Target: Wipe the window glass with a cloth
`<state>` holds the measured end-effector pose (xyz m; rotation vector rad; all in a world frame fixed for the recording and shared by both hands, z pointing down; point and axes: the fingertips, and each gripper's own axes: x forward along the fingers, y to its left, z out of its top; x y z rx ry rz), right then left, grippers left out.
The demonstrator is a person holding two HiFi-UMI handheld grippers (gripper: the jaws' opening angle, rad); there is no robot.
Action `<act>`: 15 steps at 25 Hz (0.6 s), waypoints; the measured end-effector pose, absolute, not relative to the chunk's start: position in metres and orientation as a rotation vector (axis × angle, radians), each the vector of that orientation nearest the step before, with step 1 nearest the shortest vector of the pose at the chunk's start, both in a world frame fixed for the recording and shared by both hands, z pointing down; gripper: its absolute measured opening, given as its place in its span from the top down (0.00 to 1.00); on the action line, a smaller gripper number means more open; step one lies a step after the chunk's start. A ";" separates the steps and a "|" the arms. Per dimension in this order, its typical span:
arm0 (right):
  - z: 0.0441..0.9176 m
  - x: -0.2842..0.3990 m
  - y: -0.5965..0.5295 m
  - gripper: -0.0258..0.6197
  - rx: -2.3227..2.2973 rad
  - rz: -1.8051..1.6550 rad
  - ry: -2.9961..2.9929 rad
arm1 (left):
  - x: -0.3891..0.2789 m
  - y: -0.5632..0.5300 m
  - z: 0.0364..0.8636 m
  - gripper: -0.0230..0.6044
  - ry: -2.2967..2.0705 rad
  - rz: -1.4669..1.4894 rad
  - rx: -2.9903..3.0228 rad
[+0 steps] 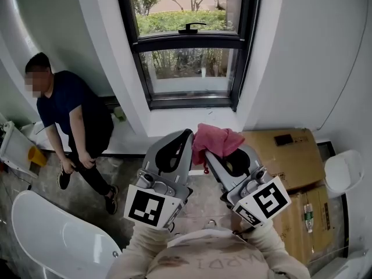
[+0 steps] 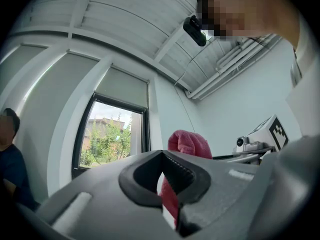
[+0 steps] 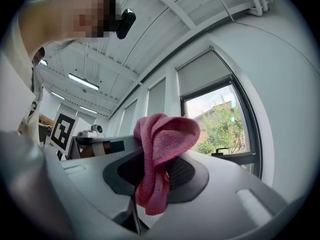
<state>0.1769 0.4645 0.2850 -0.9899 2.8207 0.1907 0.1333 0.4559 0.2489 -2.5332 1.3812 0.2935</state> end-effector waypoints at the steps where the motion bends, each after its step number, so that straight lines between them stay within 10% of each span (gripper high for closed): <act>1: 0.284 0.184 0.462 0.76 -0.991 0.208 2.826 | 0.140 0.453 0.248 0.96 1.385 0.293 -2.529; 15: 0.295 0.226 0.409 0.76 -0.921 0.054 2.818 | 0.182 0.401 0.250 0.96 1.412 0.277 -2.522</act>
